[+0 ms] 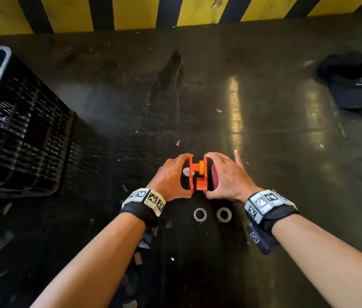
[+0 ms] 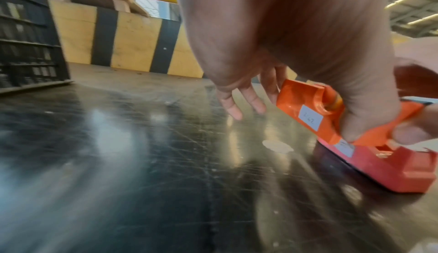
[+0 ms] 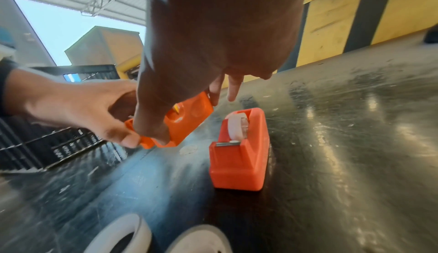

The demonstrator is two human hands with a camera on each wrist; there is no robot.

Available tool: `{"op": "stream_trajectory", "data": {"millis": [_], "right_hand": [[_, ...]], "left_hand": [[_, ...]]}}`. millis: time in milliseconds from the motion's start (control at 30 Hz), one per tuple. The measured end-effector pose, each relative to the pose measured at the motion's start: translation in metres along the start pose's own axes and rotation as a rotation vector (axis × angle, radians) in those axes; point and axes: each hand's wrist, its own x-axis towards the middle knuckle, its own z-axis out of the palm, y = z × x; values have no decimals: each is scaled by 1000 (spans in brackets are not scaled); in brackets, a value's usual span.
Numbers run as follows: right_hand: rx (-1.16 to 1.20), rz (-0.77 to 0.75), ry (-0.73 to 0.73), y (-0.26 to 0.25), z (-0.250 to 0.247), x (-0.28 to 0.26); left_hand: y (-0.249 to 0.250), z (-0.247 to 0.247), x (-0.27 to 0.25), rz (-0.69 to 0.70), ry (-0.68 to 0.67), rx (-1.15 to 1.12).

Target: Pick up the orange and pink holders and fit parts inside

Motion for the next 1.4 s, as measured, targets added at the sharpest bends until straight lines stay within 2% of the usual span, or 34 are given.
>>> {"op": "stream_trajectory", "data": {"millis": [133,233,333,433,566,633,700,900,1000,1066,1133,1166,1233,1333,1400], "right_hand": [[43,48,6,1,-8,-8],[62,24,-20,-2,-7,-13],[80,-11,-35,-6,-3,-16],[119,-34,-12,-8,-1,-18],[162,-56,25,-12,-4,-21],[187,-60,43,-15,-5,-23],[198,-60,52,-18,-6,-24],[225,-65,-12,-23,-6,-32],[247,-51,-37,-28,-5,-35],[247,-23,-17,-27,-6,-35],[226,20,5,-23,-8,-35],[218,42,8,-21,-9,-35],[211,67,0,-16,-11,-37],[189,74,-26,-12,-10,-40],[184,75,-38,-11,-8,-43]], "left_hand": [[-22,-5,-9,-117,13,180],[-29,-1,-12,-188,-19,322],[-28,3,-12,-246,-62,346],[-18,0,-14,-193,2,252],[6,-10,-13,38,167,95],[20,-16,-13,30,147,-119],[30,-19,-15,6,69,-334],[23,-14,-22,-44,-17,-555],[21,-13,-29,-75,24,-679],[14,-11,-34,-92,128,-719],[0,-7,-39,-112,234,-587],[-7,-4,-43,-109,245,-460],[-20,7,-50,-112,157,-194],[-29,25,-55,-162,-4,75],[-31,31,-57,-175,-16,220]]}}
